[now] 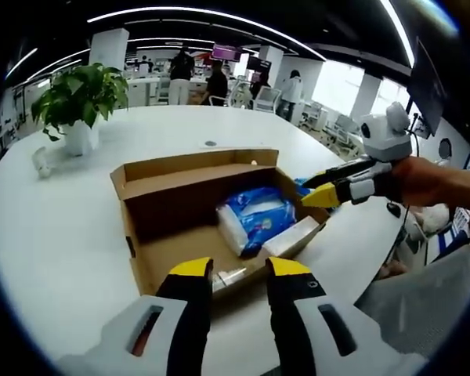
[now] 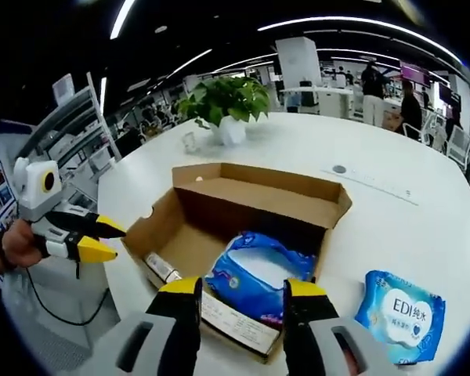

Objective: Operate the shoe box by opening the lid, removing the specified soft item, and placing it in the target area until the item is outside and the box remains undamaged.

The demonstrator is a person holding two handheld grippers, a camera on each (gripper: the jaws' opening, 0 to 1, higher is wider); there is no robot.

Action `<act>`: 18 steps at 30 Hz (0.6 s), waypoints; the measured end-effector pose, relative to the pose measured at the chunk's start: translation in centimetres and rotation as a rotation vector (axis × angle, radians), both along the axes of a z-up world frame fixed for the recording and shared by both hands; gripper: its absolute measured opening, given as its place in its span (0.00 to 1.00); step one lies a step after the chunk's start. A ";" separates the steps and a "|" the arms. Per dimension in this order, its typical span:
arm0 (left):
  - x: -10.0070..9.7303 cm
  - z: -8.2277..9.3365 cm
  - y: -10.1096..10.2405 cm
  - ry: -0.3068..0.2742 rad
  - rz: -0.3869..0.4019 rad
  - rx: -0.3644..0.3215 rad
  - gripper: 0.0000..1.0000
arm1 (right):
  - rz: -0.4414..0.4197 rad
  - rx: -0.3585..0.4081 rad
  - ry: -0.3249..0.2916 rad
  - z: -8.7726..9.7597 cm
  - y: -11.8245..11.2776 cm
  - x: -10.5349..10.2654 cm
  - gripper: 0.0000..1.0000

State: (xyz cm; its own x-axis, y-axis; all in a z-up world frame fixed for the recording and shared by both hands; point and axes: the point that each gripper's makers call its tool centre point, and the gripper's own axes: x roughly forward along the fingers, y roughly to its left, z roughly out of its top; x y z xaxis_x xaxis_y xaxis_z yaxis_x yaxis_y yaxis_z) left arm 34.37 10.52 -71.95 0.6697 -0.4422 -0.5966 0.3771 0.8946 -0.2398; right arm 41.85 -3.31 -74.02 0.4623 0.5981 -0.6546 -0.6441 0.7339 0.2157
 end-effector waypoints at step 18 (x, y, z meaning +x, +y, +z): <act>0.1 0.1 0.3 0.004 0.020 -0.015 0.29 | 0.143 -0.078 0.014 -1.2 1.6 0.8 0.56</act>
State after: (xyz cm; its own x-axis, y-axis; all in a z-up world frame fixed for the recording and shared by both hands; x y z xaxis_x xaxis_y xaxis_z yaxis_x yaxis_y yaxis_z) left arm 34.48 10.84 -71.88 0.6758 -0.4377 -0.5930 0.3581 0.8982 -0.2548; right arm 42.65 -1.68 -75.23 0.3671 0.6042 -0.7073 -0.7404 0.6501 0.1711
